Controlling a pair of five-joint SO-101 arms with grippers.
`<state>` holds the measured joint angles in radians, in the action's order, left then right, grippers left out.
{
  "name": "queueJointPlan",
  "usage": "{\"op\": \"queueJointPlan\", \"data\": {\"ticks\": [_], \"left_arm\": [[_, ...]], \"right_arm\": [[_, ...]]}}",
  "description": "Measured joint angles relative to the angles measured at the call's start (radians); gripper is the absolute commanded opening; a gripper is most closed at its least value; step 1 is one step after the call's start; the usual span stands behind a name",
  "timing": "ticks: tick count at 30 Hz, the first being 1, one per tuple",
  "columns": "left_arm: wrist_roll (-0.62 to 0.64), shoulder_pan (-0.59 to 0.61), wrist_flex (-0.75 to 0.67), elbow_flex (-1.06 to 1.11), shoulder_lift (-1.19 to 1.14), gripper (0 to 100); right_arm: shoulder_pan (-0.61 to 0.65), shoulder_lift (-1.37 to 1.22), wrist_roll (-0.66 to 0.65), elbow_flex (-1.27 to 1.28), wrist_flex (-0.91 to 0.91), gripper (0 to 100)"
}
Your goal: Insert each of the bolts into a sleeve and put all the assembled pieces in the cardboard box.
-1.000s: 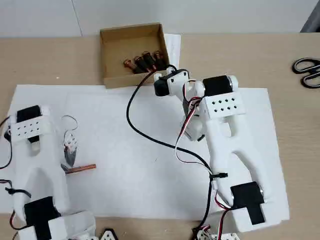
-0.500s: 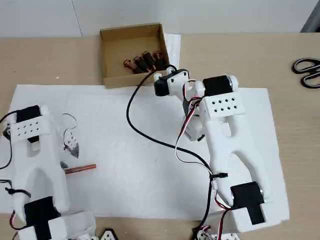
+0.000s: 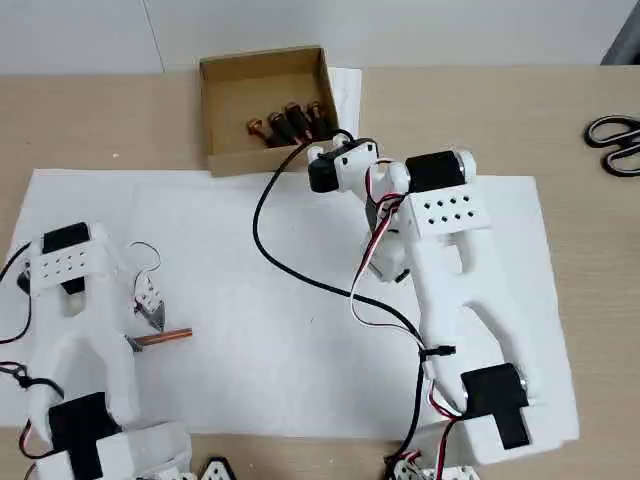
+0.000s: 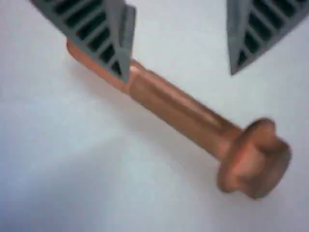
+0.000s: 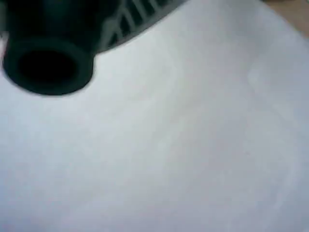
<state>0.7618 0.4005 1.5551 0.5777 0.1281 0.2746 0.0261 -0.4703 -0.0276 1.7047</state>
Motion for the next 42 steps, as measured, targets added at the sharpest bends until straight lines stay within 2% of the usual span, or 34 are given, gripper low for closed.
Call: {"op": "queueJointPlan", "data": {"ticks": [6, 12, 15, 33, 42], "left_arm": [[0.000, 0.000, -0.012, 0.017, 0.000, 14], [0.000, 0.000, -0.054, 0.032, 0.000, 25], [0.000, 0.000, -0.060, 0.034, 0.000, 27], [0.000, 0.000, -0.146, 0.091, -0.003, 27], [0.000, 0.002, -0.173, 0.068, -0.121, 27]], "right_arm": [[0.000, 0.000, 0.000, 0.000, 0.000, 0.9], [0.000, 0.000, 0.000, 0.000, 0.000, 0.9], [0.000, 0.000, 0.000, 0.000, 0.000, 0.9], [0.000, 0.000, 0.000, 0.000, 0.000, 0.9], [0.000, 0.000, 0.000, 0.000, 0.000, 0.9]]}}
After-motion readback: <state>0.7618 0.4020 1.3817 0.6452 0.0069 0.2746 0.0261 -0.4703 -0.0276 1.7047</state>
